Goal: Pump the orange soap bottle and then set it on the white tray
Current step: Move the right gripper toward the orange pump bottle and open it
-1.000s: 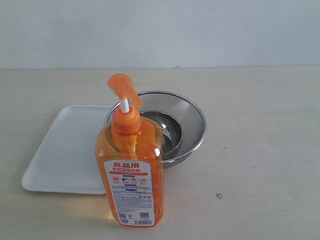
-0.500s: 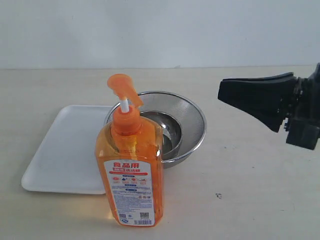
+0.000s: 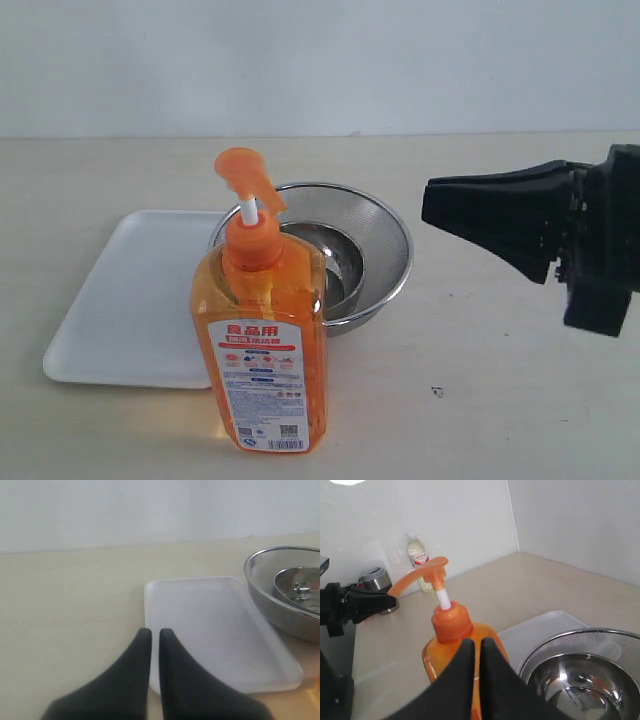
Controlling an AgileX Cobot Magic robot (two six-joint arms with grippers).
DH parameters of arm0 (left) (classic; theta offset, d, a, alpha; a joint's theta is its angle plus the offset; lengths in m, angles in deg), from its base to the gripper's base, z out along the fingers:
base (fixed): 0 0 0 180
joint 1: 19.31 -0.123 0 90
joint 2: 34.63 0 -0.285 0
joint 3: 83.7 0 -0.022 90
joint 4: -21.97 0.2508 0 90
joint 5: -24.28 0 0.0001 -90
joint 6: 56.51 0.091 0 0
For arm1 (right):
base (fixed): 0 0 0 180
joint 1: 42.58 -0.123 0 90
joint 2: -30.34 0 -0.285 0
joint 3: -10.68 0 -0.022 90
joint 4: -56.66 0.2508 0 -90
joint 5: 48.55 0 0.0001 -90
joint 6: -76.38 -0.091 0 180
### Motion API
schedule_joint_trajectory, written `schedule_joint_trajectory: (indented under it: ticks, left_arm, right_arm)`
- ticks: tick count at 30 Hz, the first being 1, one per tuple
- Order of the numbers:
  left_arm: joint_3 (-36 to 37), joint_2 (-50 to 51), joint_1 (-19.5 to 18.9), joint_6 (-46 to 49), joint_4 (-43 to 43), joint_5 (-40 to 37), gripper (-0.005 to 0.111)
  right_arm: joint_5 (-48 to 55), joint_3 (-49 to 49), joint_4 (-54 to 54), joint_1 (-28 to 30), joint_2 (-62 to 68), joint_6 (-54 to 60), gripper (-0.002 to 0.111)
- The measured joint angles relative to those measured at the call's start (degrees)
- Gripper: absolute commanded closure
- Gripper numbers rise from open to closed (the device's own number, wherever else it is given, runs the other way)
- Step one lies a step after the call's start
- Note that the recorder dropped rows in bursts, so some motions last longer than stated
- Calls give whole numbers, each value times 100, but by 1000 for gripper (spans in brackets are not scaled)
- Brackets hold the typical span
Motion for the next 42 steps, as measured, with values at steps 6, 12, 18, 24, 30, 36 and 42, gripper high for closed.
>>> schedule_joint_trajectory:
  ticks: [6,12,18,24,30,36,42]
  left_arm:
    - [0,0,0,0,0,0,102]
    - [0,0,0,0,0,0,102]
    - [0,0,0,0,0,0,102]
    - [0,0,0,0,0,0,102]
    - [0,0,0,0,0,0,102]
    - [0,0,0,0,0,0,102]
    - [0,0,0,0,0,0,102]
  right_arm:
    - [177,216,208,-683,0,1278,108]
    - [1310,491,961,-1768,0,2603,108]
    - [1477,511,1253,-2073,0,2859,87]
    - [1515,520,1409,-2086,0,2886,3]
    - [1537,520,1819,-2086,0,3337,4]
    - [982,520,2112,-2086,694,3587,4]
    - [62,520,2266,-2095,1918,4546,4]
